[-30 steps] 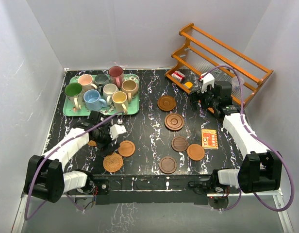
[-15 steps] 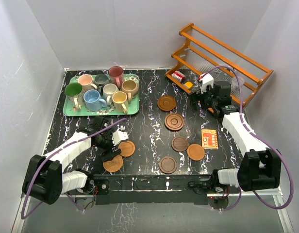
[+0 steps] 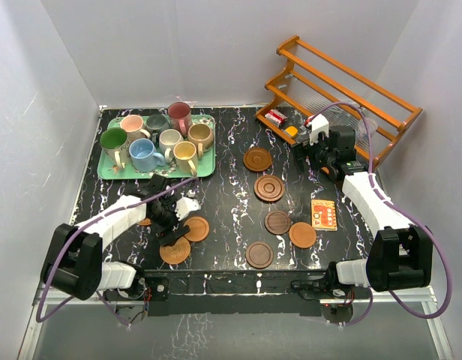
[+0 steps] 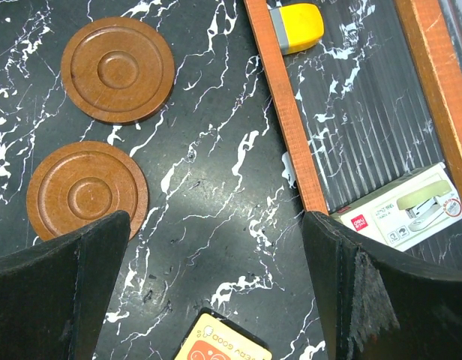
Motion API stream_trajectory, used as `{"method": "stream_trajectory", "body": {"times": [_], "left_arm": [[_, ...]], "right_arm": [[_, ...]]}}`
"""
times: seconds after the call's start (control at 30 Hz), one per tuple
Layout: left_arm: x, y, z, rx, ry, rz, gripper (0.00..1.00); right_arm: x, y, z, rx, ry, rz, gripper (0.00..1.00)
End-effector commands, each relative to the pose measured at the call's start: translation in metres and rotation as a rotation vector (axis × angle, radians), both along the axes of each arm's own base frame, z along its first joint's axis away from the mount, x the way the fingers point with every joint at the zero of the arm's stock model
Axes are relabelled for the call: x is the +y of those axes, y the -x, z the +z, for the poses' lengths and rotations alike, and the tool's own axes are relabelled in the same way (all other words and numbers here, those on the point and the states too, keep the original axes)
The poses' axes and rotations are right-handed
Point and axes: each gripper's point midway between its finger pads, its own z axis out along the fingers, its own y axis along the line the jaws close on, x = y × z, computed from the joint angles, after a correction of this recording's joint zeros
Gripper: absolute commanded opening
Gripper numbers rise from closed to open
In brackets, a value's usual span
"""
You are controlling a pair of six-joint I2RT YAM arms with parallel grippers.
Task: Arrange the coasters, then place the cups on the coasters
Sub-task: Move the coaster to the corner of the board.
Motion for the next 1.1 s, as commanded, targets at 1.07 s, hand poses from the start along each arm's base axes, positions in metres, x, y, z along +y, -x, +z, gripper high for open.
{"method": "stream_trajectory", "body": {"times": [1.07], "left_arm": [[0.022,-0.123,0.016,-0.380,-0.075,0.144,0.88]], "right_arm": [[-0.007,-0.010,0.008,-0.039,0.038,-0.007,0.98]]}}
